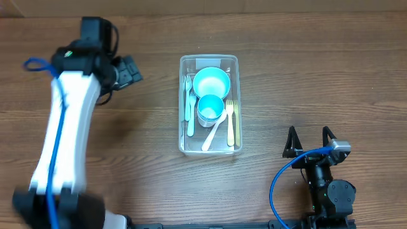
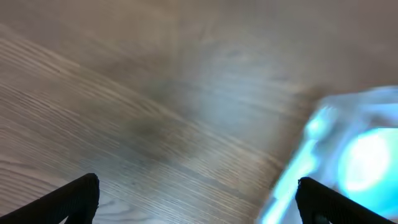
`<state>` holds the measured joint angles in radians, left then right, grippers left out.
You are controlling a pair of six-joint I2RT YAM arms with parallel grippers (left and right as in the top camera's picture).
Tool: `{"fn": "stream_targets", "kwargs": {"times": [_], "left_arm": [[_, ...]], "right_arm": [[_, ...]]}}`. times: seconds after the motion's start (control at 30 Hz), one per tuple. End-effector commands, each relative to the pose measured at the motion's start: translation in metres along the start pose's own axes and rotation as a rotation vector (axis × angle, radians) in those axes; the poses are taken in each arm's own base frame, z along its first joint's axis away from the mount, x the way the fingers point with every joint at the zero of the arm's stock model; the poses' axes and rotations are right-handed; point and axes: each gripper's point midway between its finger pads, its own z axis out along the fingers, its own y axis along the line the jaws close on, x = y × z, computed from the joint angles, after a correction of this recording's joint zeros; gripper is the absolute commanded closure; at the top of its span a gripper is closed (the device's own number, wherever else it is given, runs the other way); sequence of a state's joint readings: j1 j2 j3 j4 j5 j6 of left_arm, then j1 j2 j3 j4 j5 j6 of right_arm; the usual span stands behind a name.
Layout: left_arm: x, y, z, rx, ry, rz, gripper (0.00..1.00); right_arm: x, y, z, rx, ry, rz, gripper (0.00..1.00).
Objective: Pack container
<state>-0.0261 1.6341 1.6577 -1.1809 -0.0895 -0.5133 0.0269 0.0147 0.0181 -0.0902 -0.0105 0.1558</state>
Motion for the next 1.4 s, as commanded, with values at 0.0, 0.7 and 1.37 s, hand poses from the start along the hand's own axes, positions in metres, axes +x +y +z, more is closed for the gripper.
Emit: {"fn": "stream_targets", "kwargs": {"times": [0.0, 0.7, 1.37], "left_arm": [[-0.007, 0.023, -0.149, 0.141, -0.386, -0.016, 0.0], [0.193, 0.164, -0.298, 0.361, -0.914, -0.111, 0.0], [0.114, 0.087, -0.04, 0.46, -1.006, -0.133, 0.0]], "right_arm": [[0.001, 0.0, 0.0, 0.002, -0.008, -0.006, 0.0], [0.001, 0.0, 0.0, 0.002, -0.008, -0.006, 0.0], [0.001, 0.0, 0.0, 0.002, -0.008, -0.006, 0.0]]}}
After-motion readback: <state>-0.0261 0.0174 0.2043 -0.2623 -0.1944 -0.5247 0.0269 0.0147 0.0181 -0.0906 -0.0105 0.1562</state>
